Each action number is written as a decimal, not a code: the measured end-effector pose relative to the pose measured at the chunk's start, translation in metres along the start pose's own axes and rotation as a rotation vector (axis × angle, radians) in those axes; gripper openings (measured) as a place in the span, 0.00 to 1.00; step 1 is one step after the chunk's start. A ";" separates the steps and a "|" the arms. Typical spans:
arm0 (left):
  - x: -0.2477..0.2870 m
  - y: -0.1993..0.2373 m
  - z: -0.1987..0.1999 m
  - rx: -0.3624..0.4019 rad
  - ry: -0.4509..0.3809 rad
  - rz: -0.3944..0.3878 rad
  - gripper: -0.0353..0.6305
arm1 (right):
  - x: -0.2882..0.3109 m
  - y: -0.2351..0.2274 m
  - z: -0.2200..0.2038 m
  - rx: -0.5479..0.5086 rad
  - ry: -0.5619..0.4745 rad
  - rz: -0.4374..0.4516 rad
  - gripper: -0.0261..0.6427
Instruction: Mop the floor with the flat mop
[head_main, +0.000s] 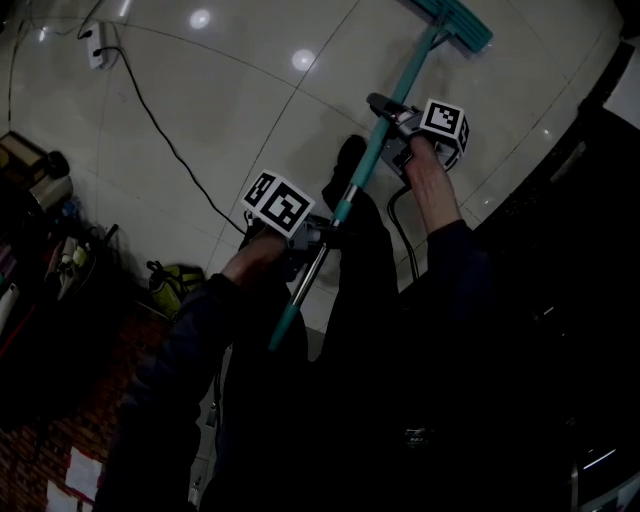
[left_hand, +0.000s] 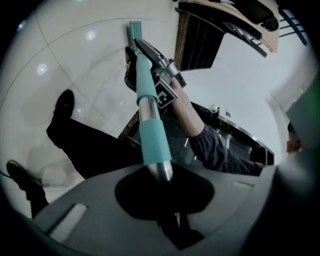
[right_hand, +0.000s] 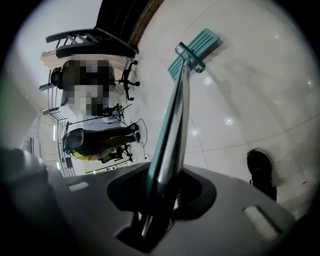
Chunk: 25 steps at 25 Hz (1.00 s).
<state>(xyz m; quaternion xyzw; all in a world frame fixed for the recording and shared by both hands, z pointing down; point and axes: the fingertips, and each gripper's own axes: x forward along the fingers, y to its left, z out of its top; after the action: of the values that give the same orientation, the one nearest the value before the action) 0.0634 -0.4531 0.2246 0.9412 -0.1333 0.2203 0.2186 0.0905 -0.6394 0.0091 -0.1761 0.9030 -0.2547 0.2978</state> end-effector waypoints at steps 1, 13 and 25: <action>-0.007 -0.017 -0.006 0.001 -0.005 -0.011 0.14 | -0.006 0.018 -0.005 -0.008 0.004 -0.007 0.23; -0.073 0.023 -0.208 -0.039 -0.008 -0.009 0.14 | 0.005 0.003 -0.228 0.046 0.043 -0.010 0.23; -0.119 0.094 -0.302 -0.116 -0.021 -0.057 0.15 | 0.053 -0.061 -0.352 0.134 0.055 -0.039 0.23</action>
<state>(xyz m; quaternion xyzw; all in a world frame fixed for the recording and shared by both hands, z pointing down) -0.1806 -0.3746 0.4452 0.9326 -0.1212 0.1960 0.2776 -0.1604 -0.5885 0.2636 -0.1662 0.8881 -0.3251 0.2791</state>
